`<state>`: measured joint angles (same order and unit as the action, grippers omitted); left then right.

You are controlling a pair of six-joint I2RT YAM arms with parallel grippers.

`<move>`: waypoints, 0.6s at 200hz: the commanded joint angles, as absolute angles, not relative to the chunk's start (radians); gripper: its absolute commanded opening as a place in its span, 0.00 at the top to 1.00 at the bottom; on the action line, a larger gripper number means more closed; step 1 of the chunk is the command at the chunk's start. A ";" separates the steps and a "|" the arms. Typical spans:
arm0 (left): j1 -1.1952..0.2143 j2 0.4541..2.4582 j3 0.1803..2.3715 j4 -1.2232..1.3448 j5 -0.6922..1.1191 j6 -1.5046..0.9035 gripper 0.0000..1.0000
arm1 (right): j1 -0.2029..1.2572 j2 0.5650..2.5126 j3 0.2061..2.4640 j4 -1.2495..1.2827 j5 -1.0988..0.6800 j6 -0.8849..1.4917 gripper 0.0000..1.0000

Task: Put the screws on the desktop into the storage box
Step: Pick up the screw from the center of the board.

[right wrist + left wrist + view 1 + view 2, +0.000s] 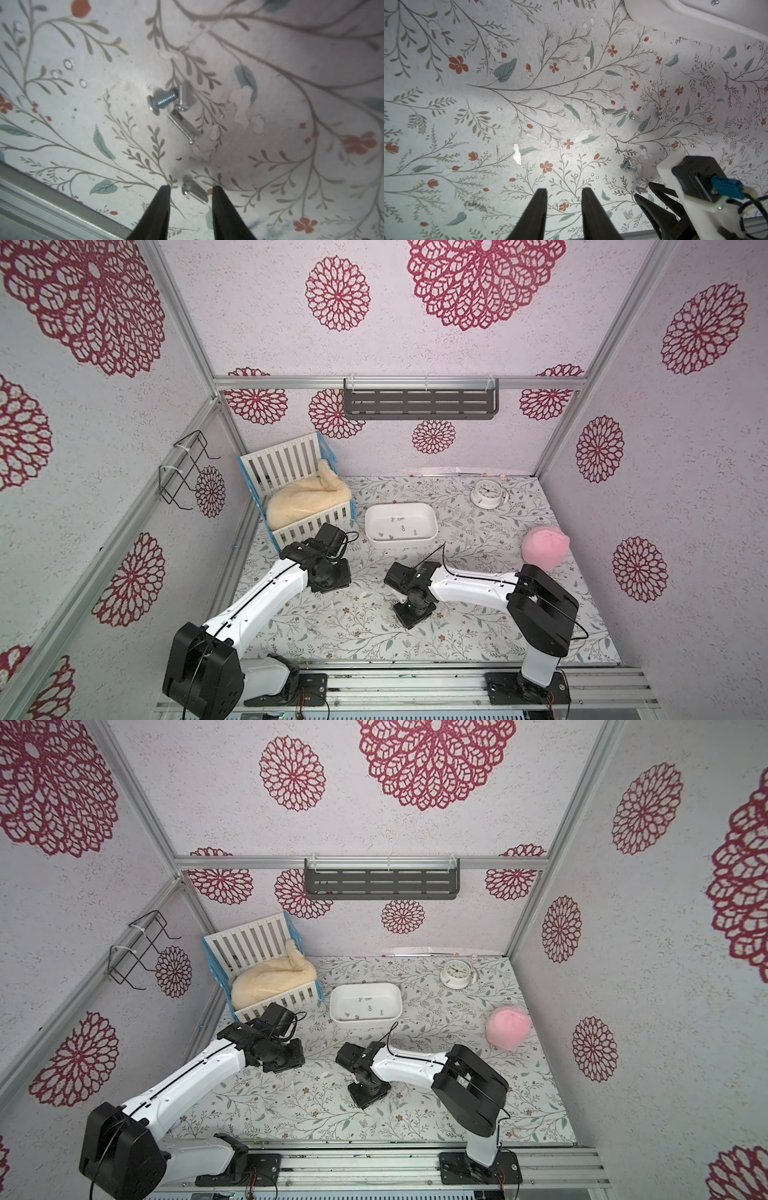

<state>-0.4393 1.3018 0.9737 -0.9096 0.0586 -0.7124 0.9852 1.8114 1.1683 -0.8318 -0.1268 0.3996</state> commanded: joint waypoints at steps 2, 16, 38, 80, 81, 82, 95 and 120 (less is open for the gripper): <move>-0.433 1.296 0.967 -0.900 0.058 -0.719 0.66 | 0.993 1.822 1.167 -0.846 -0.106 0.374 0.62; -0.433 1.298 0.969 -0.900 0.057 -0.718 0.66 | 0.996 1.829 1.169 -0.844 -0.100 0.374 0.62; -0.434 1.298 0.970 -0.899 0.059 -0.718 0.66 | 1.010 1.844 1.175 -0.844 -0.090 0.376 0.62; -0.433 1.299 0.968 -0.900 0.057 -0.713 0.66 | 1.032 1.870 1.177 -0.840 -0.076 0.384 0.65; -0.433 1.299 0.969 -0.900 0.057 -0.713 0.66 | 1.032 1.870 1.177 -0.839 -0.075 0.385 0.65; -0.433 1.299 0.968 -0.900 0.056 -0.713 0.66 | 1.032 1.872 1.177 -0.839 -0.075 0.385 0.66; -0.433 1.299 0.971 -0.899 0.054 -0.712 0.66 | 1.033 1.876 1.175 -0.836 -0.069 0.388 0.68; -0.433 1.299 0.969 -0.900 0.053 -0.709 0.66 | 1.032 1.881 1.176 -0.838 -0.042 0.396 0.74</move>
<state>-0.4393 1.3018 0.9737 -0.9096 0.0586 -0.7116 1.0248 1.8378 1.1786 -0.8482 -0.0711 0.3939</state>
